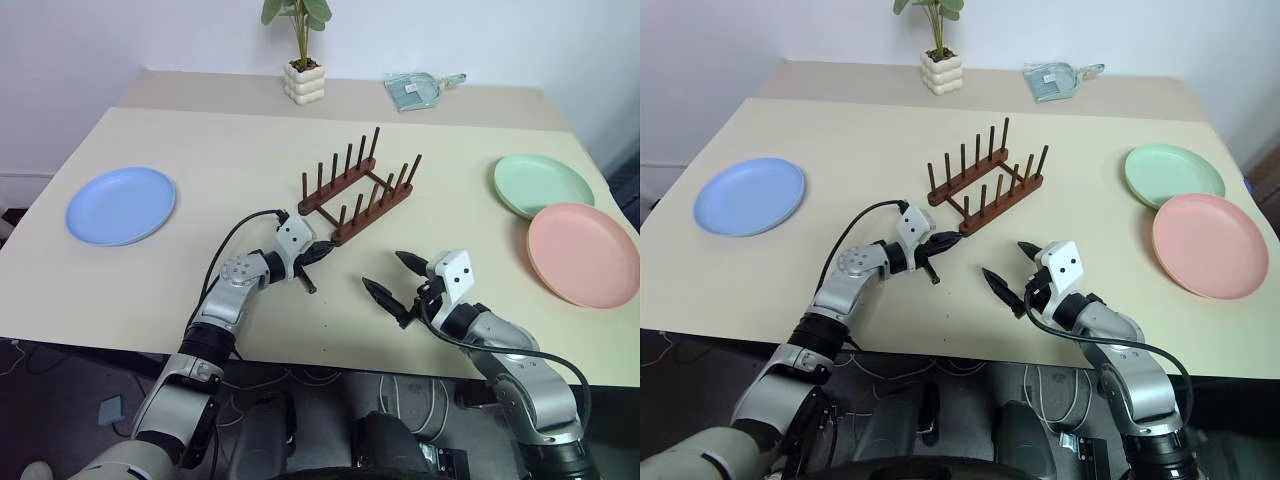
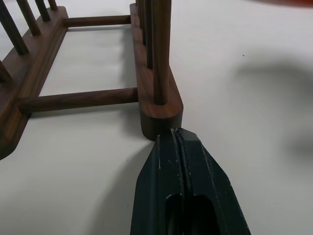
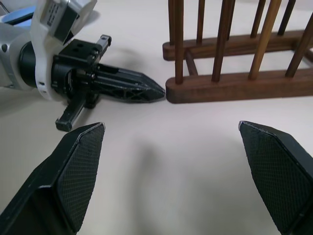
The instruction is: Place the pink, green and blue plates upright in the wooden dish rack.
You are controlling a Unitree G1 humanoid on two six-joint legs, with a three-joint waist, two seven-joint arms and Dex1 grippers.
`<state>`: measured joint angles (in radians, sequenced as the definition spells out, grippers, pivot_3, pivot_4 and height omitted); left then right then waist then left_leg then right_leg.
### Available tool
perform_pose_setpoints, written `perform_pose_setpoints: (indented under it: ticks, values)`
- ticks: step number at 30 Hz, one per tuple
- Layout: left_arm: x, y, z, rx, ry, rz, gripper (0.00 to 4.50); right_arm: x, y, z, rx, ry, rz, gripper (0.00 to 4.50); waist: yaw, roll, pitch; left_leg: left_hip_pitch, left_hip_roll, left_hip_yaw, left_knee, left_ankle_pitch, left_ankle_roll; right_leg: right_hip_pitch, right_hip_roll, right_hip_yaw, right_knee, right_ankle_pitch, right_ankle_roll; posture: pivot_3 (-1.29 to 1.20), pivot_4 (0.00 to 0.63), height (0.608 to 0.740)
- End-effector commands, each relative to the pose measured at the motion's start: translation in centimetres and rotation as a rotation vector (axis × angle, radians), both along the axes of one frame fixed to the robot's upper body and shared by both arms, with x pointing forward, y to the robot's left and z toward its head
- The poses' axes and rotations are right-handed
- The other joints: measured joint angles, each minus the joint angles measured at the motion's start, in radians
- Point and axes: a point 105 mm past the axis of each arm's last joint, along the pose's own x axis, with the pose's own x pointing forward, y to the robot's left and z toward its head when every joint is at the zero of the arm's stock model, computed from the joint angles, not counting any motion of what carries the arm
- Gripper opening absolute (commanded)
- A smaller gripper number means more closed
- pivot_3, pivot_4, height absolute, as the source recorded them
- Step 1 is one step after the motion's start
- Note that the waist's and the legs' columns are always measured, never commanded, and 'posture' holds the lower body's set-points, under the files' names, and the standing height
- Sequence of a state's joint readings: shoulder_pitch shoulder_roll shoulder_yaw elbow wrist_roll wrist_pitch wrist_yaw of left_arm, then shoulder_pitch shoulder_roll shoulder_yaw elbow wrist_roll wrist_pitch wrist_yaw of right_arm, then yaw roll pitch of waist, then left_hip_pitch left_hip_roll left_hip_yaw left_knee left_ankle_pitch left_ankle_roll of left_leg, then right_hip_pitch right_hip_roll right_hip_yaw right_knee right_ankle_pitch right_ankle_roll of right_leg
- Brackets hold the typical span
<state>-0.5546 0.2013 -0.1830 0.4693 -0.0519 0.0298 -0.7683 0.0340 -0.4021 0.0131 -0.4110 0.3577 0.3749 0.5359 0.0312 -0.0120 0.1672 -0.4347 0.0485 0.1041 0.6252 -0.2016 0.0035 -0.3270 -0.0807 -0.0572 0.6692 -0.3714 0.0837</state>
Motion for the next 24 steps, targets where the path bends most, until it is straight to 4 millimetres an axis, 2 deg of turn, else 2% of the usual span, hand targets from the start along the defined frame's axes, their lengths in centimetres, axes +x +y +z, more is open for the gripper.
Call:
perform_pose_setpoints:
  ticks: [1, 4, 9, 10, 16, 24]
  values:
    - [-0.9, 0.8, -2.3, 0.019, 0.100, -0.011, 0.56, -0.1, 0.2, 0.9, 0.006, -0.048, 0.004, 4.50, -0.007, 0.000, 0.000, 0.000, 0.000, 0.000, 0.000, 0.000, 0.000, 0.000, 0.000, 0.000, 0.000, 0.000, 0.000, 0.00, 0.150, 0.732]
    - [-1.3, 1.0, -2.3, 0.025, 0.112, -0.030, 1.75, -0.1, 0.2, 0.8, 0.006, -0.050, 0.001, 4.50, -0.021, 0.000, 0.000, 0.000, 0.000, 0.000, 0.000, 0.000, 0.000, 0.000, 0.000, 0.000, 0.000, 0.000, 0.000, 0.00, 0.150, 0.732]
    - [-0.7, 0.9, -2.4, 0.057, 0.084, 0.050, 4.35, -0.2, 0.0, 0.9, 0.002, -0.052, -0.004, 4.50, -0.027, 0.000, 0.000, 0.000, 0.000, 0.000, 0.000, 0.000, 0.000, 0.000, 0.000, 0.000, 0.000, 0.000, 0.000, 0.00, 0.150, 0.732]
    - [-0.6, 0.5, -2.3, 0.045, 0.089, 0.058, 4.46, -0.2, 0.0, 0.8, 0.001, -0.051, -0.003, 4.50, -0.025, 0.000, 0.000, 0.001, 0.000, 0.000, 0.000, 0.000, 0.000, 0.000, 0.000, 0.000, 0.000, 0.000, 0.000, 0.00, 0.150, 0.732]
    - [-0.3, -2.7, -2.0, 0.027, 0.111, 0.027, 4.46, 0.0, 0.0, 0.9, -0.010, -0.052, 0.008, 4.50, -0.015, 0.001, 0.000, 0.005, -0.001, 0.000, 0.001, -0.002, 0.003, 0.006, -0.001, 0.000, -0.001, 0.001, 0.001, 0.00, 0.150, 0.732]
    - [0.0, -3.5, -2.4, 0.028, 0.137, 0.050, 4.46, -0.2, -0.3, 1.0, -0.021, -0.051, -0.001, 4.50, -0.017, 0.001, 0.000, 0.005, -0.001, 0.000, 0.001, -0.003, 0.004, 0.006, -0.002, 0.000, -0.003, 0.001, 0.002, 0.00, 0.150, 0.732]
